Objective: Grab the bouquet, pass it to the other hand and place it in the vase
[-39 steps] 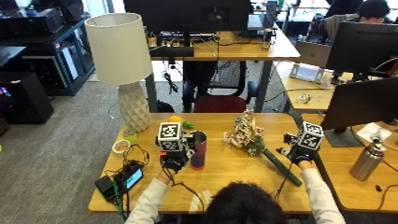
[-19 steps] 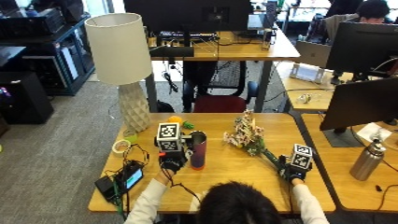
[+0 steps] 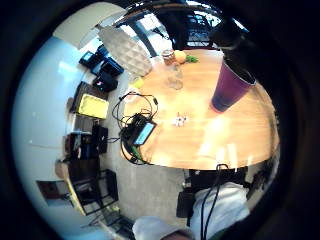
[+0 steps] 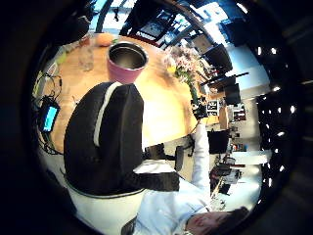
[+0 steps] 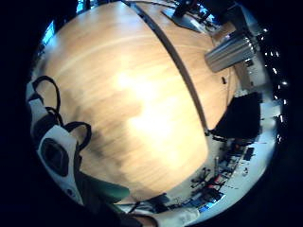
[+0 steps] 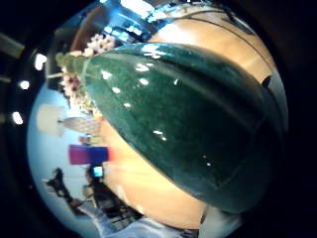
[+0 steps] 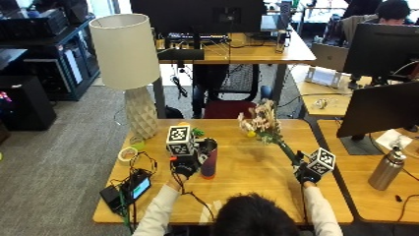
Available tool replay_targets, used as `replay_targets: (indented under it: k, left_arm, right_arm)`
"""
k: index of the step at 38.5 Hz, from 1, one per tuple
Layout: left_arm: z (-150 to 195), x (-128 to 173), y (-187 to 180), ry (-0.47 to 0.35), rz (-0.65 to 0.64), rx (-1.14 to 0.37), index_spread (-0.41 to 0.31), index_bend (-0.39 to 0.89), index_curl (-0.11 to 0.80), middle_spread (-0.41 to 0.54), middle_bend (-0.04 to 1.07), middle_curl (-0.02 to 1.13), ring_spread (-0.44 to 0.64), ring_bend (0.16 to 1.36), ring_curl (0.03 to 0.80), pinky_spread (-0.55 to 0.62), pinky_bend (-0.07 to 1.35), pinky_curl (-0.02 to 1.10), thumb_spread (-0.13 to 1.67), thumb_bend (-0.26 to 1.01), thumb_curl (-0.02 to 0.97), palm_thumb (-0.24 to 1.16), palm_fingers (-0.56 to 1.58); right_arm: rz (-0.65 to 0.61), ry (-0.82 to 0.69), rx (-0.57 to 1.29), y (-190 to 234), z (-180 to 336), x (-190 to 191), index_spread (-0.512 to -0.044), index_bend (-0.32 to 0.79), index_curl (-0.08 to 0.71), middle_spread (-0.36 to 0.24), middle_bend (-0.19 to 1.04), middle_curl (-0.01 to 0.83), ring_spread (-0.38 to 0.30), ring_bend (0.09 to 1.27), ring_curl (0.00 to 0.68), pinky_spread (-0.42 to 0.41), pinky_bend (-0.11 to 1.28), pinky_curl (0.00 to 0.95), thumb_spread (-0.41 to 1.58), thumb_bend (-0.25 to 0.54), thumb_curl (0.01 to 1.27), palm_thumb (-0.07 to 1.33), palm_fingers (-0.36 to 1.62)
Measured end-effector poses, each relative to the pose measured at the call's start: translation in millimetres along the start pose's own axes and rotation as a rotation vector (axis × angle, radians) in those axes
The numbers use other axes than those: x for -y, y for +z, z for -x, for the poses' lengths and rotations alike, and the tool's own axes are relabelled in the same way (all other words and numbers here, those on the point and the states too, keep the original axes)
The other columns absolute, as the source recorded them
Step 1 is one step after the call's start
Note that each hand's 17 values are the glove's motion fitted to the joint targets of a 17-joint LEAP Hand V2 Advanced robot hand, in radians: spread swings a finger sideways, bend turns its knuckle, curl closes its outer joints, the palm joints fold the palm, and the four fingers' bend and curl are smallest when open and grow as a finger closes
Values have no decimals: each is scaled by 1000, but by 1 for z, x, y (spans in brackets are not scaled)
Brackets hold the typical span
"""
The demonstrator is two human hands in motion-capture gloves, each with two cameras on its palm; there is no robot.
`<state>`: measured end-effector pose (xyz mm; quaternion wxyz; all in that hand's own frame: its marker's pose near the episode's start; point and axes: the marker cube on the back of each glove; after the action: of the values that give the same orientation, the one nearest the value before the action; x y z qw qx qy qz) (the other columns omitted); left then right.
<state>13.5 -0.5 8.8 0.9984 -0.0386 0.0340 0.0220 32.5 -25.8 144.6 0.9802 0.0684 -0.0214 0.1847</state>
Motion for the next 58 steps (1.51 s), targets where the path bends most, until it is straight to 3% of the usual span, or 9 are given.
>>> replay_targets:
  k: [6, 15, 21, 32, 36, 41, 46, 51, 58]
  left_arm:
    - [-24, 19, -1, 52, 0, -115, -96, 202, 423, 42, 147, 258, 116, 443, 299, 252, 193, 335, 1286, -12, 242, 179, 530]
    - [-77, 37, -22, 142, -42, -474, -93, 232, 439, 35, 154, 266, 113, 408, 295, 223, 179, 329, 1296, 4, 252, 219, 552]
    - [-137, 68, -29, 163, -40, -814, -89, 266, 453, 45, 143, 266, 131, 386, 295, 223, 178, 324, 1282, 27, 281, 317, 533]
    - [-212, 107, -48, 358, -55, -1355, 12, 40, 361, 111, 161, 273, 124, 506, 333, 193, 297, 362, 1107, -32, 304, 295, 398]
    - [-208, 111, -50, 373, -196, -1514, -97, 60, 311, -100, 279, 302, -148, 595, 323, -119, 454, 365, 1046, 9, 333, 398, 1008]
    - [-189, 109, -55, 235, -298, -1486, -216, 210, 357, -254, 558, 414, -300, 637, 369, -330, 480, 390, 935, 46, 402, 568, 1511]
    - [-164, 113, -63, 181, -437, -1350, -279, 307, 415, -307, 652, 485, -356, 688, 415, -390, 507, 420, 703, 53, 491, 702, 1506]
    - [-138, 120, -85, 161, -583, -1245, -314, 362, 453, -338, 695, 514, -383, 712, 433, -419, 535, 432, 581, 29, 546, 755, 1477]
    - [-102, 136, -120, 96, -709, -1168, -337, 396, 490, -361, 726, 532, -396, 736, 449, -440, 565, 440, 474, -11, 607, 794, 1447]
  right_arm:
    - [-64, -187, 493, -45, 57, 5, -216, 414, 419, -157, 750, 569, -191, 917, 516, -244, 671, 445, 1065, -5, 353, 887, 1507]
    - [-406, -327, 733, -100, 103, 36, -203, 477, 484, -150, 801, 593, -193, 962, 539, -261, 714, 478, 1026, 22, 406, 1012, 1439]
    - [-239, -259, 906, -105, 154, 41, -197, 450, 505, -147, 810, 597, -193, 981, 545, -265, 747, 492, 923, -17, 455, 1005, 1403]
    - [-199, -484, 1219, -122, 263, -56, -194, 433, 535, -144, 813, 601, -192, 993, 548, -266, 758, 503, 782, -20, 536, 1006, 1388]
    - [-276, -739, 1382, -115, 301, -84, -194, 429, 546, -144, 815, 602, -193, 993, 548, -267, 760, 505, 745, -21, 561, 1004, 1385]
    - [-240, -893, 1409, -110, 323, -103, -195, 413, 555, -144, 816, 604, -192, 1000, 548, -264, 757, 506, 715, -27, 588, 990, 1379]
    - [17, -843, 1166, -84, 326, -101, -203, 334, 545, -141, 802, 593, -197, 994, 537, -288, 705, 482, 707, -44, 596, 943, 1316]
    - [-1, -905, 1140, -81, 316, -88, -203, 115, 490, -120, 636, 540, -165, 881, 500, -234, 708, 461, 796, -54, 576, 855, 978]
    - [-11, -809, 1126, -80, 292, -69, -209, 98, 433, -91, 592, 514, -127, 757, 458, -87, 557, 423, 969, -58, 503, 671, 891]
